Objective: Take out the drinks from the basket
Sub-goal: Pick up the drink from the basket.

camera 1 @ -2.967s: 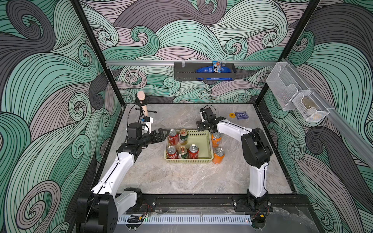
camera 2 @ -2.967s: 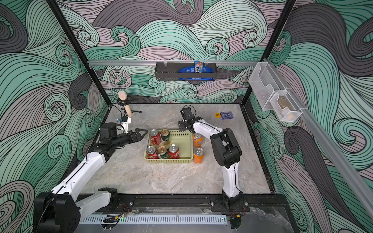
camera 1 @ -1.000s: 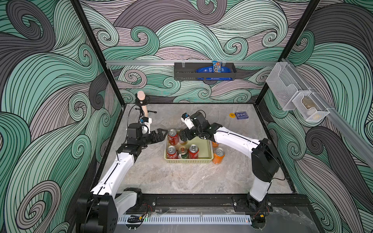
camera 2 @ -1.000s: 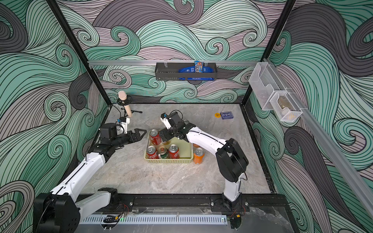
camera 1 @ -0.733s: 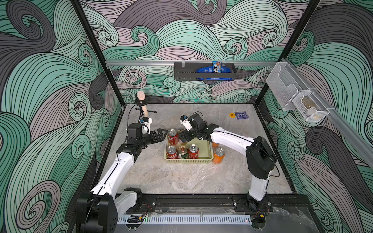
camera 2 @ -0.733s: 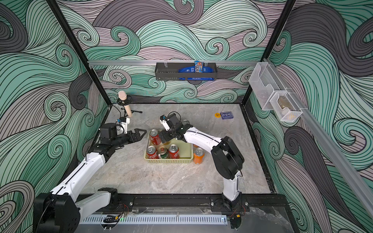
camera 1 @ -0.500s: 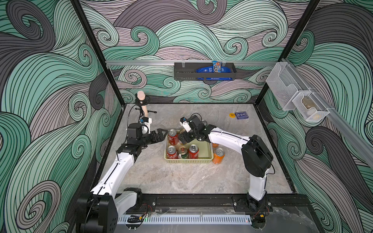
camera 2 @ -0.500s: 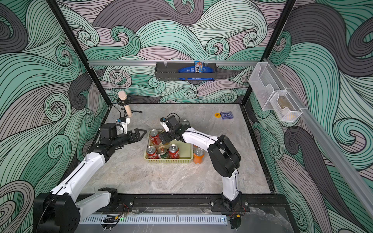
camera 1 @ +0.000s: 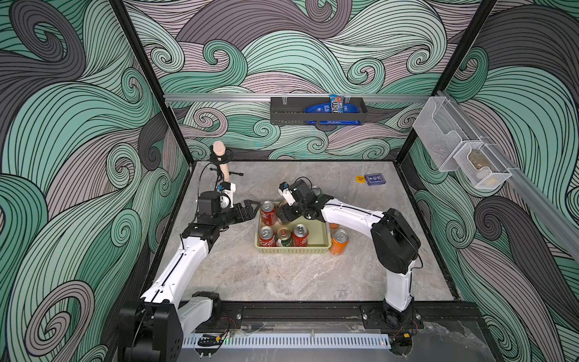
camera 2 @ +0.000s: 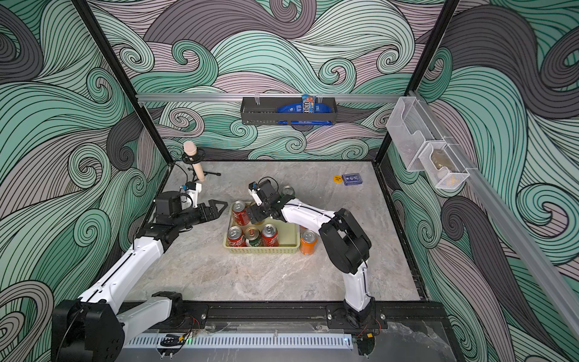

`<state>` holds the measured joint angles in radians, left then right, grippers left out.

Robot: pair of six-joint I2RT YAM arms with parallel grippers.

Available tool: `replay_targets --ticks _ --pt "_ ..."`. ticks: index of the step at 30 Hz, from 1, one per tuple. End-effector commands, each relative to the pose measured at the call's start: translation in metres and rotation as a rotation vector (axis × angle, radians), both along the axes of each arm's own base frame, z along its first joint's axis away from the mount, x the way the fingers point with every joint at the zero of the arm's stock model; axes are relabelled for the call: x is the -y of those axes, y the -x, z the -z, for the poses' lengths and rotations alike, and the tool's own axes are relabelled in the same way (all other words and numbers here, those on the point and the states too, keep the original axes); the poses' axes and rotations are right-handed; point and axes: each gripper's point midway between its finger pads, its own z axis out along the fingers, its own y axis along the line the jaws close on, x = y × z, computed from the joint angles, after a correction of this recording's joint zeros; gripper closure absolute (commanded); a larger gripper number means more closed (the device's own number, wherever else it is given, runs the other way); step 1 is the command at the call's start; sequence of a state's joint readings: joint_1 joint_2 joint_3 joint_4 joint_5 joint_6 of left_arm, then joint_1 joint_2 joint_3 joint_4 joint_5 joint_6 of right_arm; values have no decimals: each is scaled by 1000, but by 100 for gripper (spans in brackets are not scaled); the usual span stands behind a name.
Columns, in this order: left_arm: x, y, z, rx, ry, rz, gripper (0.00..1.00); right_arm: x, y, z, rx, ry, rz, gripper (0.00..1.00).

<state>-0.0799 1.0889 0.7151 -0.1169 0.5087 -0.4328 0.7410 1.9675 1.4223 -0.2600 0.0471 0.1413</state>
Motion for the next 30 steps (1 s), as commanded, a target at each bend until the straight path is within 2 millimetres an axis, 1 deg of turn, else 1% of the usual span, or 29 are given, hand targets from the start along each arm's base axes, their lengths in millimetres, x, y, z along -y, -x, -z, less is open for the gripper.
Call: replay_targets --ticks 1,4,12,16,20,23,30 --pt "3 -1 -16 46 -5 20 1 -4 -4 2 13 -7 12 8" --pt "3 -1 -16 47 -5 20 1 -3 -6 2 20 -5 27 10" --pt "2 -1 -16 48 -8 18 1 -4 -6 4 24 -22 24 25" --pt "2 -1 -16 46 -8 20 1 -3 -5 0 27 -29 27 33" --pt "4 0 -16 45 -4 25 1 0 -3 -11 42 -39 37 39" --pt "2 0 -15 46 -8 20 1 7 -4 -25 71 -49 73 42" --pt "2 0 -17 56 -12 16 1 13 -2 -56 117 -85 83 44"
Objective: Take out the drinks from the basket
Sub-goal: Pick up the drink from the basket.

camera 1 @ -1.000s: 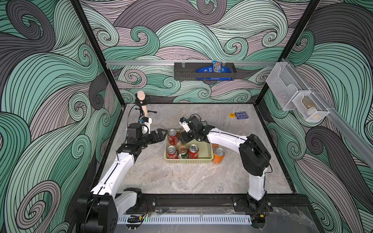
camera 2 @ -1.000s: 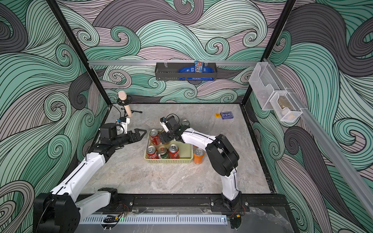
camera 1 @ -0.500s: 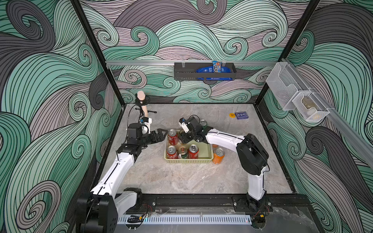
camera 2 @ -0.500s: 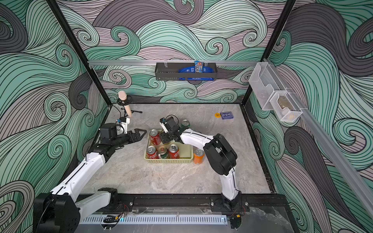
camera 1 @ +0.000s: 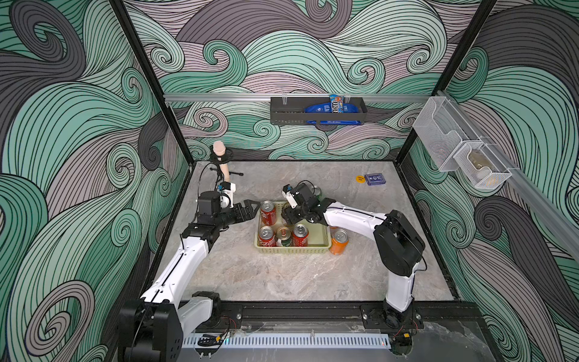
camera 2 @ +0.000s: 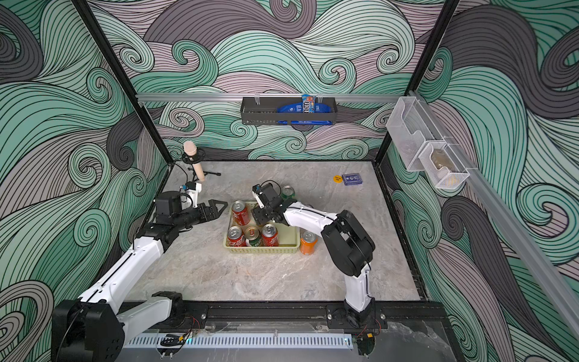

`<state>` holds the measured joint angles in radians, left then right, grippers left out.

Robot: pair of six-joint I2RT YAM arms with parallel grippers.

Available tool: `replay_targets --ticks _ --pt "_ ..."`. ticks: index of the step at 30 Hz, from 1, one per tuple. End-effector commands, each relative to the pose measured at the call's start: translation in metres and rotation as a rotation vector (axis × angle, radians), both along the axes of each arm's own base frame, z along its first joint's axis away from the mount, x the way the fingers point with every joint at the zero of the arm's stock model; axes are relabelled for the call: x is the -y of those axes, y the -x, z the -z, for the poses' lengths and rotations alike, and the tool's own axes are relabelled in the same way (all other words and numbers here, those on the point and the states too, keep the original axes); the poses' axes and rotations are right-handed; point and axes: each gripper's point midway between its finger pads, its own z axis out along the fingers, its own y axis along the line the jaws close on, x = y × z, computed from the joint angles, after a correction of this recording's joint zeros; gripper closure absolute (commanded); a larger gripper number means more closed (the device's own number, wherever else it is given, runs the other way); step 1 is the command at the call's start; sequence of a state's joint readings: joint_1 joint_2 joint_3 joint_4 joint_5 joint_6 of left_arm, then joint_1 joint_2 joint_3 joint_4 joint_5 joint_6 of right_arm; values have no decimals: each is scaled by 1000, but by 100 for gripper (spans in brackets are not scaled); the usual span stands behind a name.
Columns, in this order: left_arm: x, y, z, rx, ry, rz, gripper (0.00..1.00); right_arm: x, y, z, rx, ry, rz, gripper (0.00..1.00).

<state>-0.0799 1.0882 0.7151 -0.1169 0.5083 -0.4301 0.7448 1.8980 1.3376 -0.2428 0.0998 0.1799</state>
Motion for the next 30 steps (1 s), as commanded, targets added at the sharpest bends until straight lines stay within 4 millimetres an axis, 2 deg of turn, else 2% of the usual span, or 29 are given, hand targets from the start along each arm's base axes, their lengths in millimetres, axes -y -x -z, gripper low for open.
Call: replay_targets --ticks 1,7,14,18,25,30 --pt "3 0 -18 56 -5 20 1 -4 -10 -56 113 -97 24 44" --pt "10 3 -26 87 29 59 1 -2 -7 -79 142 -136 29 46" --pt "10 11 -74 292 44 60 1 6 -9 -118 187 -207 36 46" --pt "11 7 -93 341 70 60 1 8 -10 -136 202 -246 32 46" --pt "19 -7 -105 331 96 100 1 13 -12 -157 227 -286 52 46" --pt "20 -13 -110 351 115 96 1 14 -16 -165 238 -299 57 45"
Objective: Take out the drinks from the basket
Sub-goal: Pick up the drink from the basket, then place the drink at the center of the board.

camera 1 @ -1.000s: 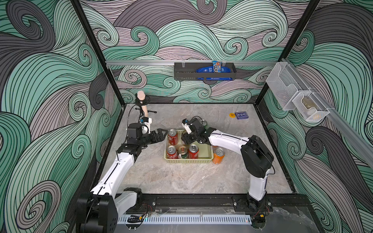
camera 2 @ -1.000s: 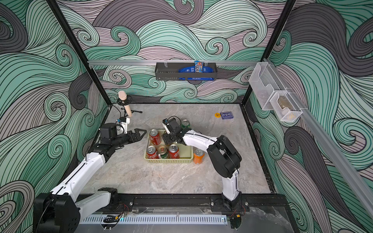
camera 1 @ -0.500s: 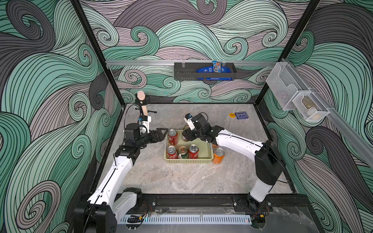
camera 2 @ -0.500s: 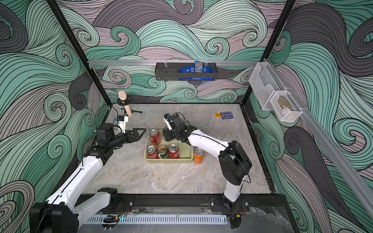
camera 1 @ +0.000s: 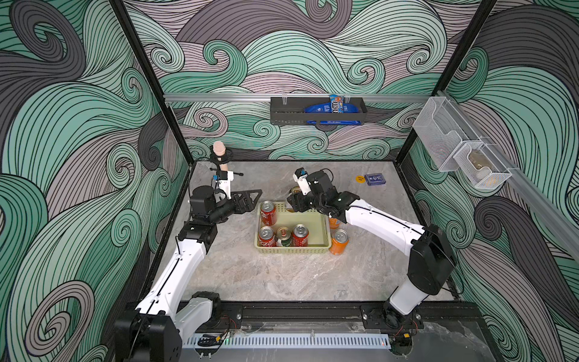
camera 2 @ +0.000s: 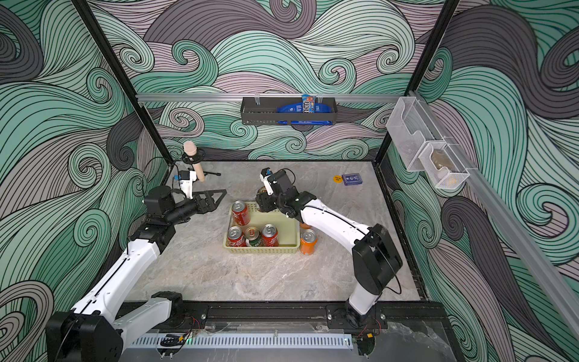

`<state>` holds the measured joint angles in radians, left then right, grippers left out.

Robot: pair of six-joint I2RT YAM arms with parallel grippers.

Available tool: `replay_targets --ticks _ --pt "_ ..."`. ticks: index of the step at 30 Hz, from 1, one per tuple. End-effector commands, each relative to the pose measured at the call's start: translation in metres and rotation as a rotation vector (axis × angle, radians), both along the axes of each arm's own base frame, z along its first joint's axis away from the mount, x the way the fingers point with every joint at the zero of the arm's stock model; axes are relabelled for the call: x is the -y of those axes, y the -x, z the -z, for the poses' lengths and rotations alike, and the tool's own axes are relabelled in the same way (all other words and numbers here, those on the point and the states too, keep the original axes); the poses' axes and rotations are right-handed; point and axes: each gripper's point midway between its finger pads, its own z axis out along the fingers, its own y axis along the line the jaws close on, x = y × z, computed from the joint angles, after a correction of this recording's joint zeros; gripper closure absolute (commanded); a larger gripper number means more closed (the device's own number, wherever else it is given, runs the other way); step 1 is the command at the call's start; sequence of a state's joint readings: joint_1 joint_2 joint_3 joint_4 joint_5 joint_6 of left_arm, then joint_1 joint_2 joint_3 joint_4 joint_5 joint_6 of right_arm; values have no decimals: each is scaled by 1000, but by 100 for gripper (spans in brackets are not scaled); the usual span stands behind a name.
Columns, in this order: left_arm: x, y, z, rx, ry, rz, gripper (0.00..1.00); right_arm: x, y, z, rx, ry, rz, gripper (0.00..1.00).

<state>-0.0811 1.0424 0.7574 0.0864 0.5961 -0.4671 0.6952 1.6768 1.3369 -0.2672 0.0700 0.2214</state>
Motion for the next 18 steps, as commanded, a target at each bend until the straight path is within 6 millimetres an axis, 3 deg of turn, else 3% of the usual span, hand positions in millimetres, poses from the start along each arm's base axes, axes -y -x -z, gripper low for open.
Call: replay_targets --ticks 1,7,18 --pt "7 -5 -32 89 31 29 1 -8 -12 -64 125 -128 2 45" --pt "7 -12 -26 80 23 26 1 -8 -23 -69 129 -137 9 45" --pt "7 -8 -18 58 43 22 1 -3 -45 -70 134 -126 36 45"
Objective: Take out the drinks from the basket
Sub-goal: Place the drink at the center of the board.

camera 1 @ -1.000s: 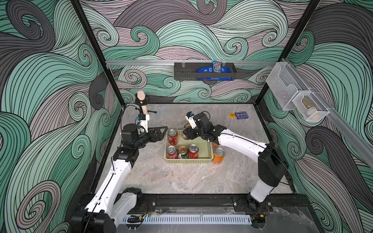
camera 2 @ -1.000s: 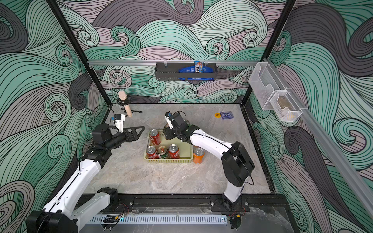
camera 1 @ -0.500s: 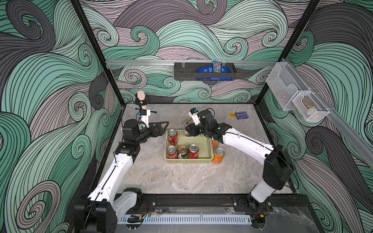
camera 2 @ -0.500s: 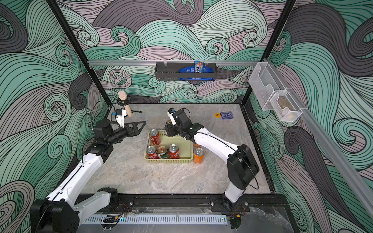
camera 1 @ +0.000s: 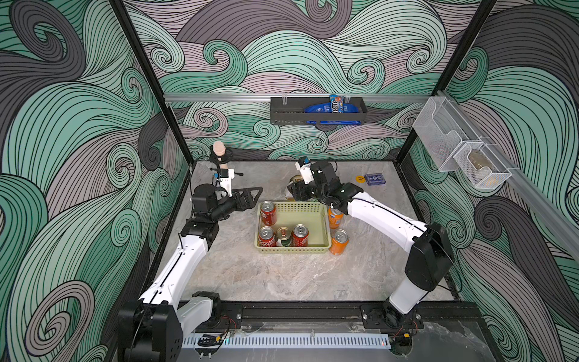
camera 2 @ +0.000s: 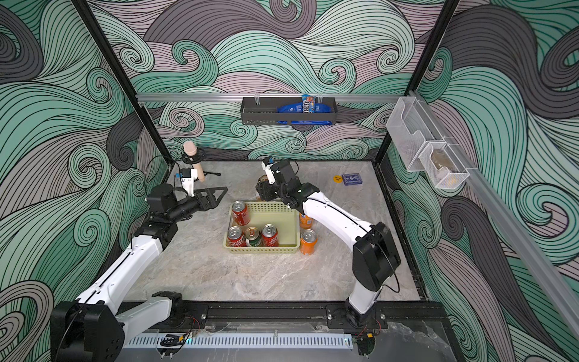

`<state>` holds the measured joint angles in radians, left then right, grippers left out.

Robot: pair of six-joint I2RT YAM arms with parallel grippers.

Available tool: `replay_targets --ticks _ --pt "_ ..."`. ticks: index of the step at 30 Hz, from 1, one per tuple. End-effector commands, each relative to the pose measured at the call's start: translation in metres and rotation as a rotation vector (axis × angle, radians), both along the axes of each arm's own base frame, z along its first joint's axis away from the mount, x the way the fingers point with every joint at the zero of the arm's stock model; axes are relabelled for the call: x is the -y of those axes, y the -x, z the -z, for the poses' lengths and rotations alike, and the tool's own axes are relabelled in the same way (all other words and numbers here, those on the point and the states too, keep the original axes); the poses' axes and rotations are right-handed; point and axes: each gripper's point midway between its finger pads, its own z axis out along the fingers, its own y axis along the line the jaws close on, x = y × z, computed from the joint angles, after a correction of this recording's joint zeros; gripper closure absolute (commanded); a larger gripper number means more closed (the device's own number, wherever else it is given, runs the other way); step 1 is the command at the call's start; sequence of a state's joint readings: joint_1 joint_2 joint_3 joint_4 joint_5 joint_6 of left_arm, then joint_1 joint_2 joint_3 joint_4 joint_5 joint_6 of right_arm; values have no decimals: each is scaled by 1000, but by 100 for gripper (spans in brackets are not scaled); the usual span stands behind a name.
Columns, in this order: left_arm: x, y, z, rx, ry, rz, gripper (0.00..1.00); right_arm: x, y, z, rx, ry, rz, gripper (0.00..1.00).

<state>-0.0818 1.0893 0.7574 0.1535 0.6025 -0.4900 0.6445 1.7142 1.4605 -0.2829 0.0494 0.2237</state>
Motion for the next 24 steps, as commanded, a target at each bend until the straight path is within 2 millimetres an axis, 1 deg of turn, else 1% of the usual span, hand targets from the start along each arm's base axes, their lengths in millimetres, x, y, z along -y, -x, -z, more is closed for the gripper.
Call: replay_targets --ticks 1,5,13,20,24 --pt "6 2 -19 47 31 26 1 -6 -16 -36 88 -70 3 45" --pt "9 0 -11 13 47 36 1 -5 -21 -34 89 -66 12 45" --pt "9 0 -6 -8 44 40 1 -2 -28 -31 88 -56 25 45" --pt "9 -1 -1 -29 41 37 1 0 -41 -17 68 -1 60 45" --pt "10 -1 -4 -21 51 41 1 -1 -47 -7 58 21 72 45"
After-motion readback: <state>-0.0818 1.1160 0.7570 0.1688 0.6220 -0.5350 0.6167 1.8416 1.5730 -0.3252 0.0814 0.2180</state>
